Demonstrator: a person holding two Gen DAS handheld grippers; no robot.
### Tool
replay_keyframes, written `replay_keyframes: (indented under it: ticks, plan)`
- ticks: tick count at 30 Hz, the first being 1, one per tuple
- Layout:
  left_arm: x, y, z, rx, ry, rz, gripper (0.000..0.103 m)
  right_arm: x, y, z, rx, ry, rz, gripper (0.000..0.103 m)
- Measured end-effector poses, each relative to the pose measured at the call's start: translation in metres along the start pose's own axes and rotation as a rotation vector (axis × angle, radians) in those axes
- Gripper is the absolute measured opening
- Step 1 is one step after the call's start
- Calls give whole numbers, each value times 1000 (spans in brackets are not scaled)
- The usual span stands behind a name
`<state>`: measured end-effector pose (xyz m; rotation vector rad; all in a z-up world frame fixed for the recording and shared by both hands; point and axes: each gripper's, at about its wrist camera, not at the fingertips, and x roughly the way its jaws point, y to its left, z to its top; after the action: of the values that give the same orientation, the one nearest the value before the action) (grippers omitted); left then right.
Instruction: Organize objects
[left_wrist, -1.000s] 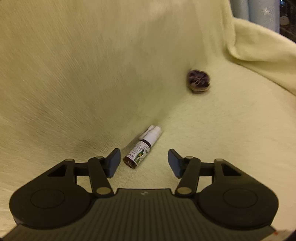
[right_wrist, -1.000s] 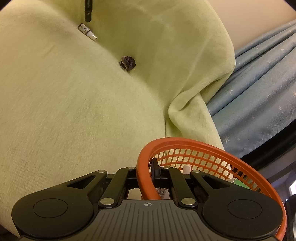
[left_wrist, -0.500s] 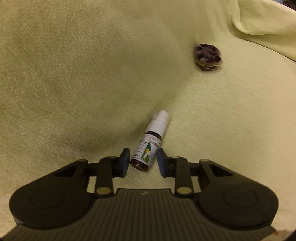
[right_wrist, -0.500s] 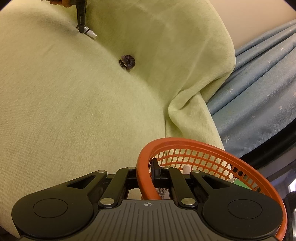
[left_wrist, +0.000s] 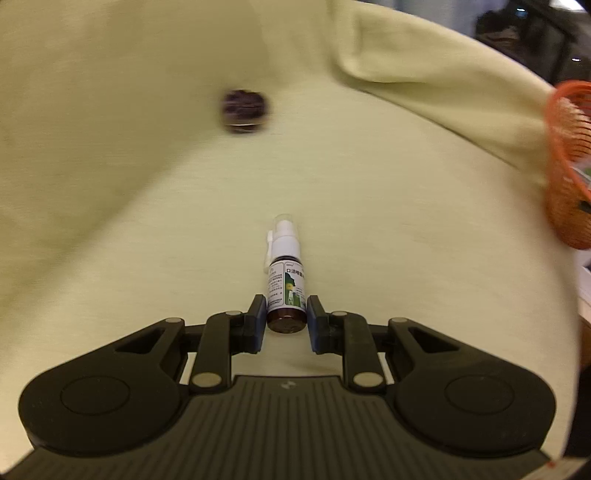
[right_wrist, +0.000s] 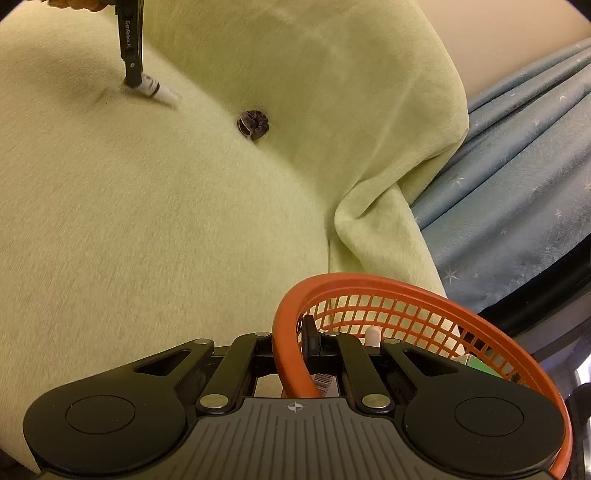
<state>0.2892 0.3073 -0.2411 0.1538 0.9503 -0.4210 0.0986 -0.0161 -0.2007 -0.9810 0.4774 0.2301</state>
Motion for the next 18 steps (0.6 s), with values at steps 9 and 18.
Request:
replay_keyframes:
  ticks: [9,18]
  plan:
    - [-12,-13,10,316,25,-45,43,-1,0,0,0,-2,-2,2]
    - [9,-48,16,624,31,-140,72,-1,1,1,-2,0,-1,2]
